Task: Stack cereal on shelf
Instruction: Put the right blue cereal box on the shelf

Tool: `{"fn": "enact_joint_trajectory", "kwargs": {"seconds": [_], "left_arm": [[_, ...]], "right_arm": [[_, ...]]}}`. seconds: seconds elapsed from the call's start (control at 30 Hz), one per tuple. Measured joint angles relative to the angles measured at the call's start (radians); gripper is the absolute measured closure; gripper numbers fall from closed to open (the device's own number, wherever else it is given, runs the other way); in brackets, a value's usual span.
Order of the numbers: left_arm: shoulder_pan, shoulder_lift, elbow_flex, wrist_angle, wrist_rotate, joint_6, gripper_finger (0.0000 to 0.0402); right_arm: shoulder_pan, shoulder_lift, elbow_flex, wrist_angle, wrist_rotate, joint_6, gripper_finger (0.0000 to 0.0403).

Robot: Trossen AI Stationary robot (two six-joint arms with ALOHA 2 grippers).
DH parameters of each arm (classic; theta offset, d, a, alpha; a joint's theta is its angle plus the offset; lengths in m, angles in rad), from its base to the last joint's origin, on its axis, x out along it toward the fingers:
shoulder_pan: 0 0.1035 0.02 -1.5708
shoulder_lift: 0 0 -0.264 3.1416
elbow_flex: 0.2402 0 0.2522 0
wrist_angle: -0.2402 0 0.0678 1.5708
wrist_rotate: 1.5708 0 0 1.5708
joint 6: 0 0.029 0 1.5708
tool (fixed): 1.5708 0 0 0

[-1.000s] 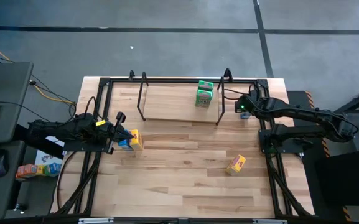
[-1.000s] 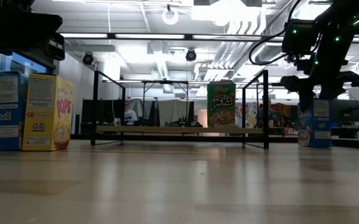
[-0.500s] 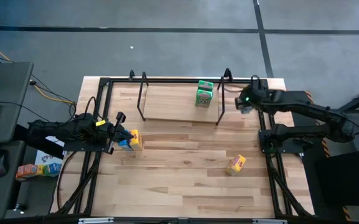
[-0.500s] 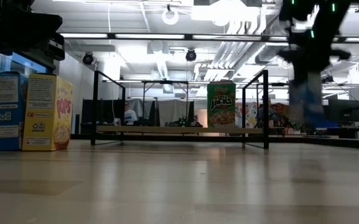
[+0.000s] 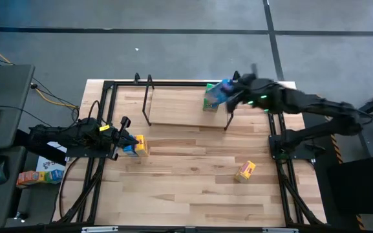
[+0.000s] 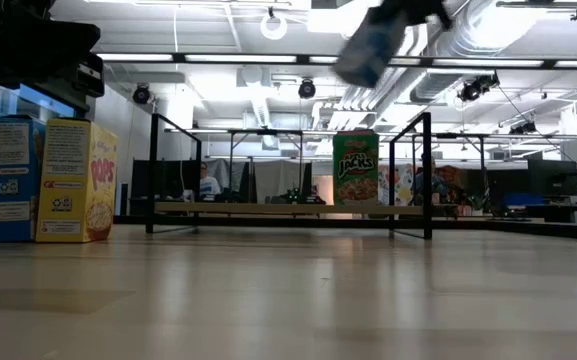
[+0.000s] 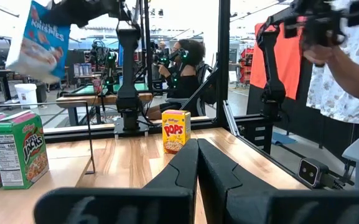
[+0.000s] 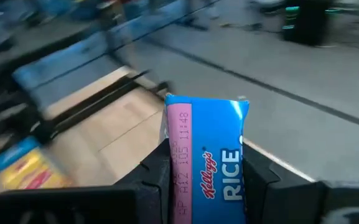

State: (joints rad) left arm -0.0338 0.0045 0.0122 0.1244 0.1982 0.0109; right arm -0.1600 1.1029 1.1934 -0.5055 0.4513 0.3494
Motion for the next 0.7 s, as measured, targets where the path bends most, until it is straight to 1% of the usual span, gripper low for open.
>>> {"fn": "enact_joint_trajectory", "kwargs": {"seconds": [0.17,0.27,0.37,0.5,0.7], "left_arm": [[0.000,0.000,0.000,0.000,0.000,0.000,0.0401],[0.000,0.000,0.000,0.000,0.000,0.000,0.0401],[0.000,0.000,0.000,0.000,0.000,0.000,0.0401],[0.000,0.000,0.000,0.000,0.000,0.000,0.0401],[0.000,0.000,0.000,0.001,0.000,0.000,0.0401]], "right_arm": [[0.051,0.211,-0.002,0.207,-0.133,-0.131,0.0307],[0.067,0.321,0.011,0.299,-0.157,-0.186,0.0307],[0.064,0.422,0.063,0.301,-0.152,-0.242,0.0306],[0.060,0.531,0.147,0.294,-0.108,-0.321,0.0306],[0.028,0.671,0.262,0.174,-0.045,-0.411,0.0306]]}}
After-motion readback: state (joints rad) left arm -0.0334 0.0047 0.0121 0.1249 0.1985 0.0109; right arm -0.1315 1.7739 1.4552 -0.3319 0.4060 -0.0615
